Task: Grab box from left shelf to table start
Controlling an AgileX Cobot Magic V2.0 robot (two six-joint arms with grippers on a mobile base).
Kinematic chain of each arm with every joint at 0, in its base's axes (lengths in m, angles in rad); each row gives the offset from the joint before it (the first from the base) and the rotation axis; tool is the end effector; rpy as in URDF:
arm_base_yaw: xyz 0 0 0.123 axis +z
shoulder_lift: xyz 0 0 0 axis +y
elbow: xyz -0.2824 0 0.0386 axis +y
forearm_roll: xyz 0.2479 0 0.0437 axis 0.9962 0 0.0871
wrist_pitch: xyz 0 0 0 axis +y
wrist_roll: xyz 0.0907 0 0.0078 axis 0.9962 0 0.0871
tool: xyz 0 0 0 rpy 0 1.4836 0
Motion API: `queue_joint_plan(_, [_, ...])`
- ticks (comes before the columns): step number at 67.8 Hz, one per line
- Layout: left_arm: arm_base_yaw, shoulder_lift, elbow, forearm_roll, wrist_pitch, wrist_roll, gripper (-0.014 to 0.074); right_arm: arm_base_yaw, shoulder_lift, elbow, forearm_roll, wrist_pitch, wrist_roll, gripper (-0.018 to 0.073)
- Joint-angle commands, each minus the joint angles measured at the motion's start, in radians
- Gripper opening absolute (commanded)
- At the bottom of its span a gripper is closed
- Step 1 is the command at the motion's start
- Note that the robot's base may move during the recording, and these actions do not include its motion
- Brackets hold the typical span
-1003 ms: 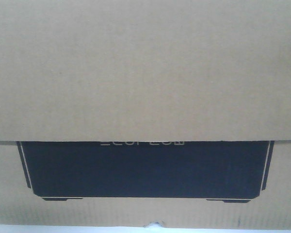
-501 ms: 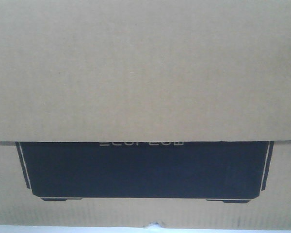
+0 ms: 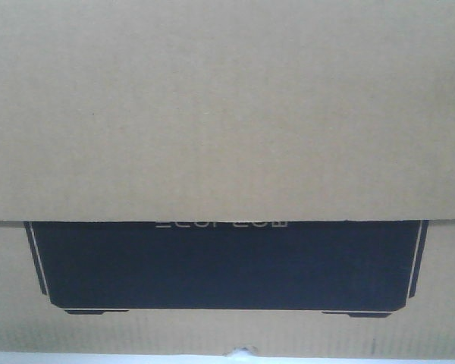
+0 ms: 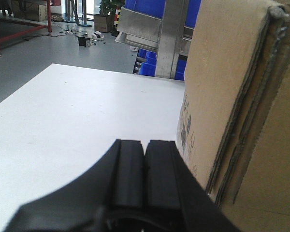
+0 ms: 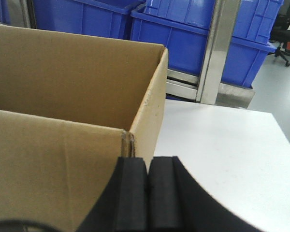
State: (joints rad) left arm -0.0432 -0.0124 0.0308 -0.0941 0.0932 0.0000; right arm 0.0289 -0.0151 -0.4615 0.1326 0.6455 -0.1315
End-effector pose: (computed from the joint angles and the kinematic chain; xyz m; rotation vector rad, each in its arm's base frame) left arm 0.0567 -0.0033 0.1949 -0.0335 1.5956 -0.1135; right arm 0.0075 0.0075 0.3027 -0.1054 1.6451 0.0683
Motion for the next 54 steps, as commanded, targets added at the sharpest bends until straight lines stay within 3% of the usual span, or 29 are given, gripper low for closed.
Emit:
queue_joint_plan(1, [0.004, -0.014, -0.006, -0.007, -0.093, 0.0, -0.0093, -0.005, -0.002, 0.0, -0.02, -0.128, 0.001, 0.0057])
queue_joint_plan(14, [0.004, -0.014, -0.006, -0.007, -0.093, 0.0, -0.0093, -0.026, -0.004, 0.165, -0.125, -0.247, 0.132, 0.0057])
queue_joint_plan(35, [0.004, -0.014, -0.006, -0.007, -0.093, 0.0, -0.0093, -0.026, -0.004, 0.503, -0.123, -0.614, 0.14, 0.0057])
queue_joint_plan(54, [0.004, -0.014, -0.006, -0.007, -0.093, 0.0, -0.0093, -0.026, -0.004, 0.496, -0.112, -0.606, 0.14, 0.0057])
